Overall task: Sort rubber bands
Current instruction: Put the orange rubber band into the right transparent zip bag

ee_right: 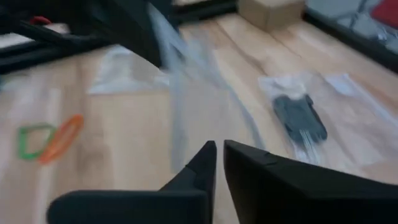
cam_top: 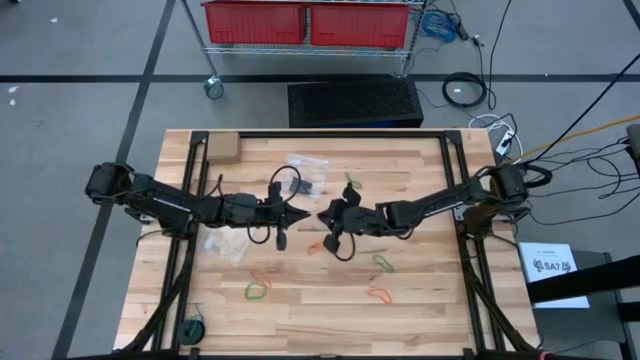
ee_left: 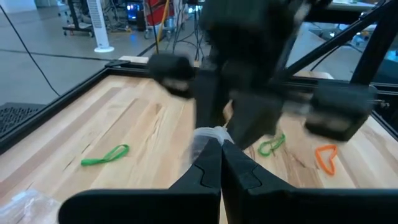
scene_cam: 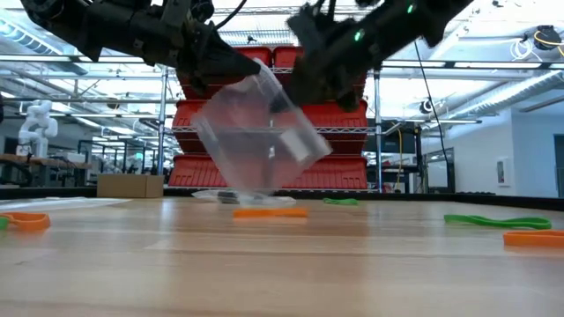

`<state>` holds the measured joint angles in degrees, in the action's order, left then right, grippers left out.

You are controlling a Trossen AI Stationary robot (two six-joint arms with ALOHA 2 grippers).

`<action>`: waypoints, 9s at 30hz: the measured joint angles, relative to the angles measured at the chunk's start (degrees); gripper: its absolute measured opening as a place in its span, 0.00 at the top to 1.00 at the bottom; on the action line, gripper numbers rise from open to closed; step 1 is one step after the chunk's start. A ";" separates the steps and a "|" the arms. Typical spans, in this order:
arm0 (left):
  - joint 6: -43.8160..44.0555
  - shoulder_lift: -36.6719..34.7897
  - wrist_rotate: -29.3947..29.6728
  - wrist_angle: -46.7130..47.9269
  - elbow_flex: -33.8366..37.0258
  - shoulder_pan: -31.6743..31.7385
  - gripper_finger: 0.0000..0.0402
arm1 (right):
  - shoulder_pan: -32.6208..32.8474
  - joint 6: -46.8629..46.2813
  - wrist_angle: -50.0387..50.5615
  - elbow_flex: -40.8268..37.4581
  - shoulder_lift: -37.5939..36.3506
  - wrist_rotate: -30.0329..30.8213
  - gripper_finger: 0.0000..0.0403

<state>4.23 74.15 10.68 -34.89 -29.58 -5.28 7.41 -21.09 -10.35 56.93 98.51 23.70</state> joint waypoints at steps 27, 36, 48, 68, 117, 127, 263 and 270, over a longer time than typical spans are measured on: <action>-0.03 0.00 0.04 -0.81 0.00 0.00 1.00 | -0.23 1.76 -27.79 0.02 9.92 -2.79 0.79; -0.03 0.00 0.10 -1.42 0.00 -0.01 1.00 | -1.48 0.84 -34.21 0.00 12.38 -2.51 0.99; -0.07 0.00 0.11 -3.94 0.00 -0.50 1.00 | -1.44 7.86 -36.23 0.00 12.38 3.55 1.00; -0.12 -0.02 0.26 -7.52 0.00 -0.50 1.00 | -3.99 12.74 -39.41 1.50 12.38 -4.59 0.59; 0.91 10.83 -3.11 -13.62 0.22 0.10 1.00 | 5.40 1.72 29.92 2.64 -17.79 -11.94 0.36; 1.30 10.60 -2.96 -12.36 0.24 1.53 1.00 | 24.68 -28.76 45.45 2.67 -14.62 -13.34 0.36; 1.03 10.58 -7.44 -14.07 0.31 1.02 1.00 | 15.26 5.08 44.69 12.72 -4.69 25.92 1.00; 1.04 10.58 -7.43 -14.06 0.30 1.03 1.00 | 17.33 5.56 44.65 12.72 -4.67 25.24 1.00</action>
<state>5.28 84.73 3.25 -48.96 -29.28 -4.25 24.75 -15.53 34.29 69.65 93.84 48.94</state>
